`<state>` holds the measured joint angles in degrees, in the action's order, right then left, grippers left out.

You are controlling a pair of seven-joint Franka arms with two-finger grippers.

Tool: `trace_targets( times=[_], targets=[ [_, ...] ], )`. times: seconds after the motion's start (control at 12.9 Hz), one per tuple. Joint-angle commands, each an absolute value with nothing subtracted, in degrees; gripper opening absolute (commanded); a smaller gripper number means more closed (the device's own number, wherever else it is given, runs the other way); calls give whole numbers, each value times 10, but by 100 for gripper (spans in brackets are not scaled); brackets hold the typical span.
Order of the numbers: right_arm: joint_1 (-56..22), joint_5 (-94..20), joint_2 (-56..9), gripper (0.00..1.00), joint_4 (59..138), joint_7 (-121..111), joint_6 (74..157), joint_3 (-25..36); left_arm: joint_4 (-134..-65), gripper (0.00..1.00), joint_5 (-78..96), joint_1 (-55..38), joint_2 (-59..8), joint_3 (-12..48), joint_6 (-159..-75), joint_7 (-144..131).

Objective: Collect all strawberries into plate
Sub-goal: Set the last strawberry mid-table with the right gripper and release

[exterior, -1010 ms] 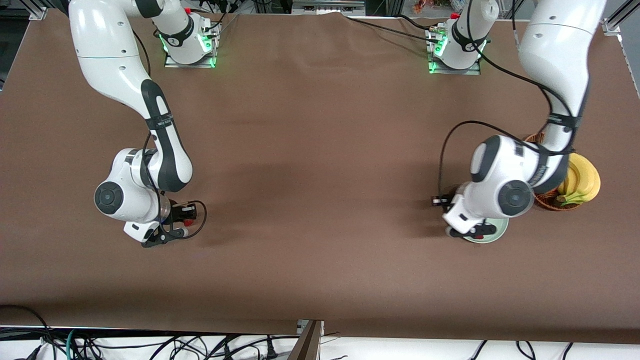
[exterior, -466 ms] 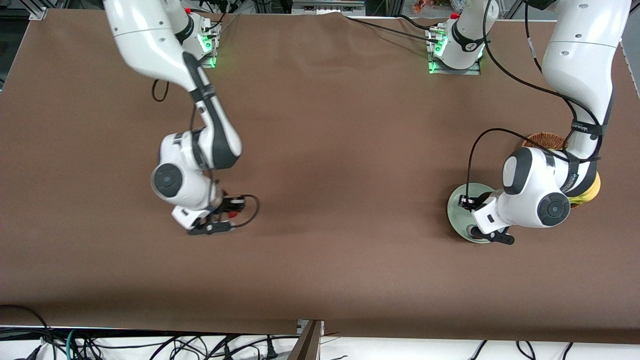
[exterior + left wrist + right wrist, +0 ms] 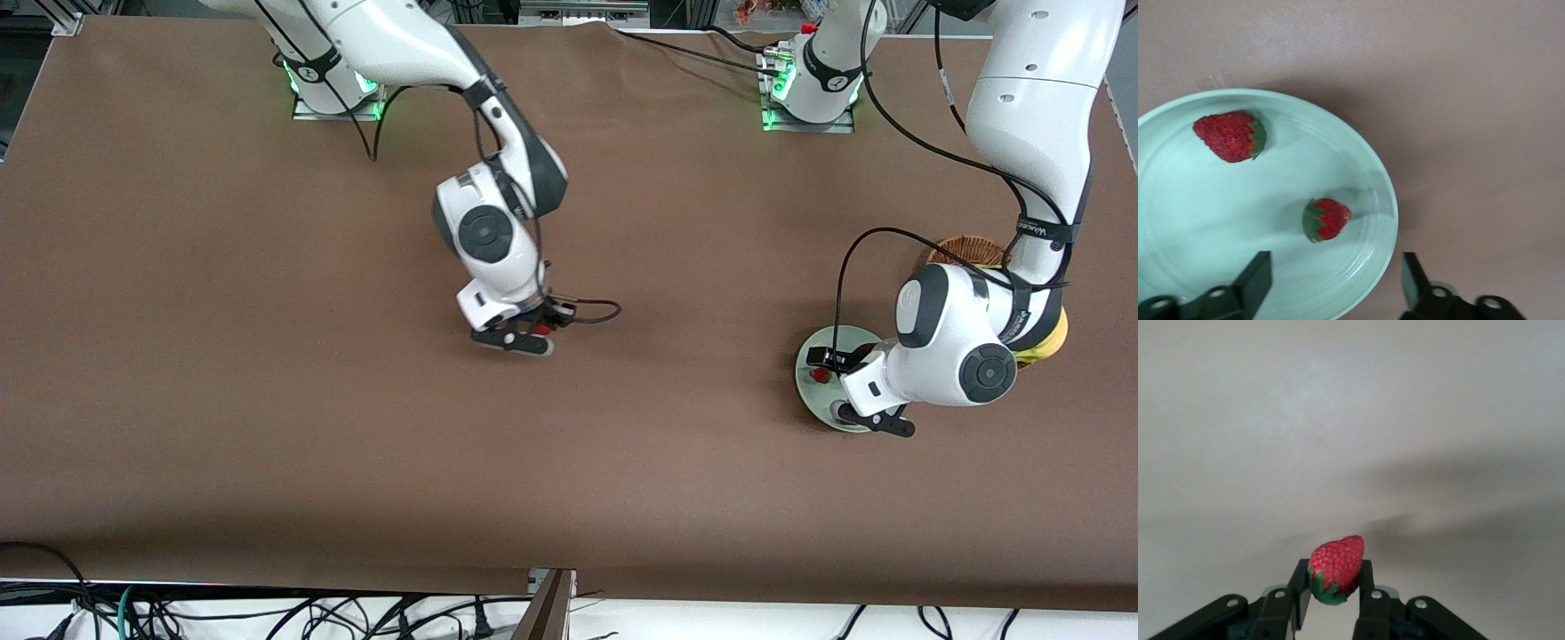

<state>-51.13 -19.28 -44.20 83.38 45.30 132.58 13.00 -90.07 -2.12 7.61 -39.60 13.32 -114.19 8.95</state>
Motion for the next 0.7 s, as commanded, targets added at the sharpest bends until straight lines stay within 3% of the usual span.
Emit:
trace_targets(
  times=[0.0, 0.16, 0.23, 0.31, 0.47, 0.54, 0.62],
  targets=[
    [-554, -197, -500, 17, 795, 553, 1398, 137, -901, 100, -20, 73, -376, 142, -1136, 49],
    [-576, -196, -537, 18, 779, 601, 1442, 138, -902, 100, -18, 69, -370, 156, -1119, 1],
    [-577, -195, -539, 25, 778, 599, 1445, 138, -902, 100, -18, 66, -370, 165, -1116, -25],
    [-576, -193, -532, 35, 778, 592, 1439, 139, -902, 100, -18, 66, -370, 170, -1116, -42],
    [-561, -196, -521, 89, 755, 588, 1393, 145, -902, 100, -18, 63, -370, 170, -1116, -43],
    [-542, -195, -518, 99, 731, 582, 1355, 143, -902, 100, -18, 63, -370, 170, -1116, -43],
    [-526, -195, -514, 99, 716, 565, 1316, 146, -901, 100, -18, 62, -371, 170, -1116, -44]
  ],
)
